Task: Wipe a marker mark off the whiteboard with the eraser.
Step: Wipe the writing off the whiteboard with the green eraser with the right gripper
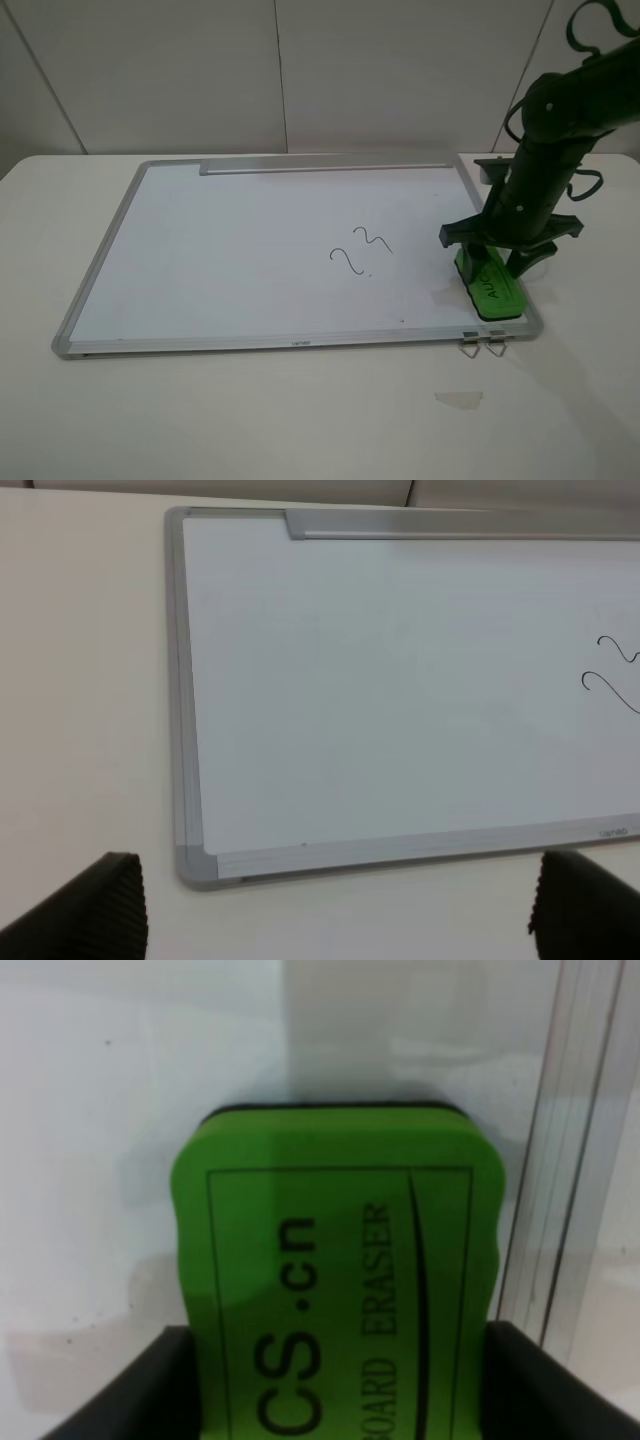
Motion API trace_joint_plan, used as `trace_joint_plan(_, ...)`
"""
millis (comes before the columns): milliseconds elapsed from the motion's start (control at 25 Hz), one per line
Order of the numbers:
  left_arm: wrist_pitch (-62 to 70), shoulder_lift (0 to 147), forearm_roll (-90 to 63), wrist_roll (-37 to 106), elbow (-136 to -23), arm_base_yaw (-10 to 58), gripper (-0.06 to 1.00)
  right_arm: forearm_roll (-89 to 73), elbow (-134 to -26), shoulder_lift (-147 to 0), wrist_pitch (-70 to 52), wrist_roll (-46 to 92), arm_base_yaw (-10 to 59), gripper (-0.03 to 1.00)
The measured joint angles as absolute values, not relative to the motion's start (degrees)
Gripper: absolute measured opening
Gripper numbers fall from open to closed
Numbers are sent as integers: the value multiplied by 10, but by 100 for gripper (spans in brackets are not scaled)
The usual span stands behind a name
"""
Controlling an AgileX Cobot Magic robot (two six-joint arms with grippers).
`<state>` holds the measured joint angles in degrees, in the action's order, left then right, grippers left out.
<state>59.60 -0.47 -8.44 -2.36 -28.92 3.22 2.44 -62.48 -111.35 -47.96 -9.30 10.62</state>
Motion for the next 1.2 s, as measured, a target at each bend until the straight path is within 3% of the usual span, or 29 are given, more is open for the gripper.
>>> trace_joint_plan(440, 596, -5, -84, -24, -289, 32, 78, 25, -657, -1114, -486, -91, 121, 57)
trace_joint_plan(800, 596, -5, -84, -24, -289, 32, 78, 26, -788, -1129, -521, -91, 191, 57)
trace_joint_plan(1200, 596, -5, -84, -24, -289, 32, 78, 47, -943, -1277, -607, -90, 274, 57)
